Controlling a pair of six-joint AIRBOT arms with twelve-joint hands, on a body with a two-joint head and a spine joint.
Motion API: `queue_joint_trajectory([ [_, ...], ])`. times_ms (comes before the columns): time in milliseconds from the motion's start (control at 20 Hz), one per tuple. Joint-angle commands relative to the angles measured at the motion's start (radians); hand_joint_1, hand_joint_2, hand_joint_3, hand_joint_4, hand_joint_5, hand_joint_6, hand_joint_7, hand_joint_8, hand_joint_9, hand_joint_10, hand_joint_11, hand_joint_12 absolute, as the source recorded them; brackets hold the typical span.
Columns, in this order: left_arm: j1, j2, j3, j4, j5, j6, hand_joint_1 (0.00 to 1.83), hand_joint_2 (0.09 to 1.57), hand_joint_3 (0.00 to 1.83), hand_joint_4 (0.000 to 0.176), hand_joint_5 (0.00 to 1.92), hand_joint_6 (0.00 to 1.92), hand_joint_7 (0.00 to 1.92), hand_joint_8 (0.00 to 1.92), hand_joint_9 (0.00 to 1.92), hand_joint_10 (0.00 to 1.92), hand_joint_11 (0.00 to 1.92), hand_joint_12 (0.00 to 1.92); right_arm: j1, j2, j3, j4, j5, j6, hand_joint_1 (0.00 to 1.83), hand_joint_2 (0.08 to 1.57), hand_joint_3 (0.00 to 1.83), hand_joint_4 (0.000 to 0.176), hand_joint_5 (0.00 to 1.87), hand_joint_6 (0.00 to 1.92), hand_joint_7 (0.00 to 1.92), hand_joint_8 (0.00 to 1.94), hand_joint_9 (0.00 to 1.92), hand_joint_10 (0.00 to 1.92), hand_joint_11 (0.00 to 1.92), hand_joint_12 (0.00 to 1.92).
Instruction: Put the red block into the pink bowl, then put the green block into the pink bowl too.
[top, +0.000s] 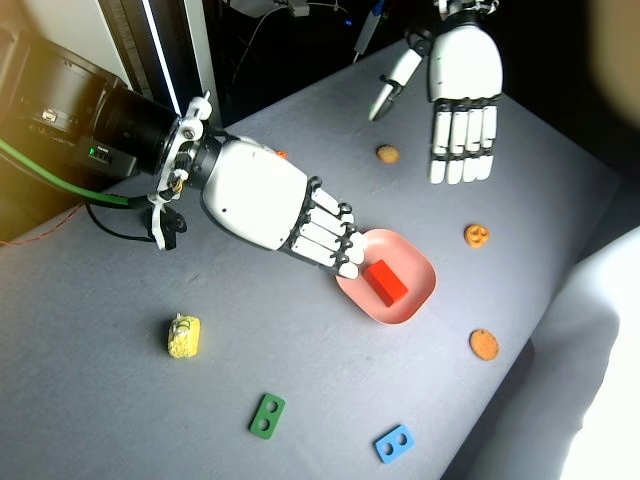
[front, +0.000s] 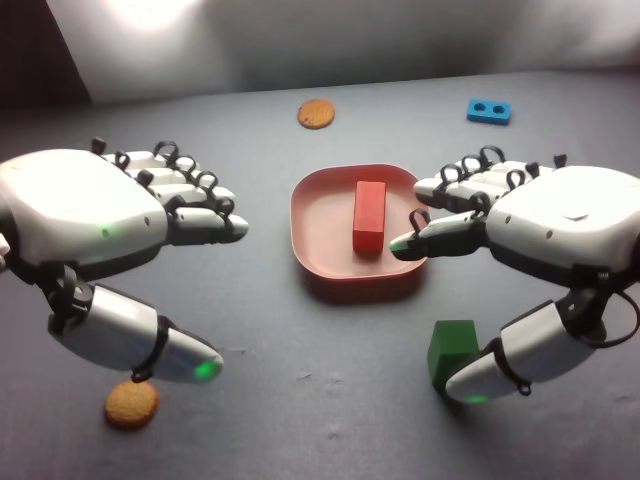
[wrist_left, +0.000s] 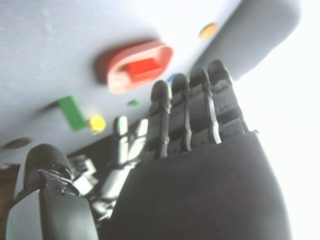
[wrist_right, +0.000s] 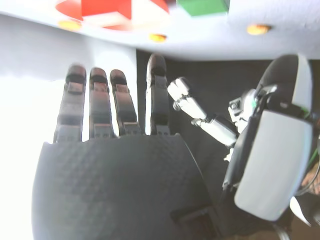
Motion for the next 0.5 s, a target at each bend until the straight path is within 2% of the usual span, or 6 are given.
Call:
queue_joint_trajectory([
  [0,-0.007,0.011,0.006,0.056,-0.102,-0.055,0.20,0.99,0.00,0.000,0.29,0.02,0.11,0.01,0.06,0.01,0.02,0.05,0.002,0.008,0.001,0.006,-0.088,0.004,0.79,0.68,0.00,0.176,0.50,0.04,0.00,0.00,0.00,0.00,0.00,0.00],
  [200,-0.026,0.012,0.007,0.243,-0.104,-0.207,0.24,0.99,0.00,0.000,0.32,0.00,0.15,0.01,0.08,0.01,0.04,0.08,-0.005,0.007,0.001,0.069,-0.087,0.005,0.87,0.72,0.00,0.176,0.69,0.03,0.00,0.00,0.00,0.00,0.00,0.00],
  [300,-0.044,0.012,0.010,0.297,-0.093,-0.246,0.22,0.99,0.00,0.000,0.32,0.00,0.16,0.01,0.09,0.01,0.04,0.09,-0.008,0.003,0.001,0.075,-0.087,0.005,0.91,0.69,0.00,0.176,0.72,0.03,0.00,0.00,0.00,0.00,0.00,0.00],
  [350,-0.052,0.012,0.012,0.314,-0.085,-0.255,0.22,0.99,0.00,0.000,0.34,0.01,0.16,0.01,0.10,0.01,0.04,0.10,-0.008,0.002,0.001,0.075,-0.088,0.005,1.01,0.69,0.00,0.176,0.73,0.03,0.00,0.00,0.00,0.00,0.00,0.00],
  [400,-0.055,0.012,0.015,0.317,-0.084,-0.258,0.18,1.00,0.01,0.000,0.32,0.00,0.15,0.00,0.08,0.00,0.02,0.10,-0.008,0.000,0.001,0.075,-0.089,0.005,1.04,0.71,0.00,0.175,0.72,0.02,0.01,0.01,0.00,0.00,0.00,0.00],
  [450,-0.056,0.012,0.017,0.317,-0.084,-0.263,0.22,1.00,0.00,0.000,0.36,0.00,0.18,0.00,0.10,0.00,0.00,0.16,-0.009,-0.002,0.001,0.075,-0.091,0.005,1.04,0.73,0.01,0.176,0.71,0.02,0.00,0.00,0.00,0.00,0.00,0.00],
])
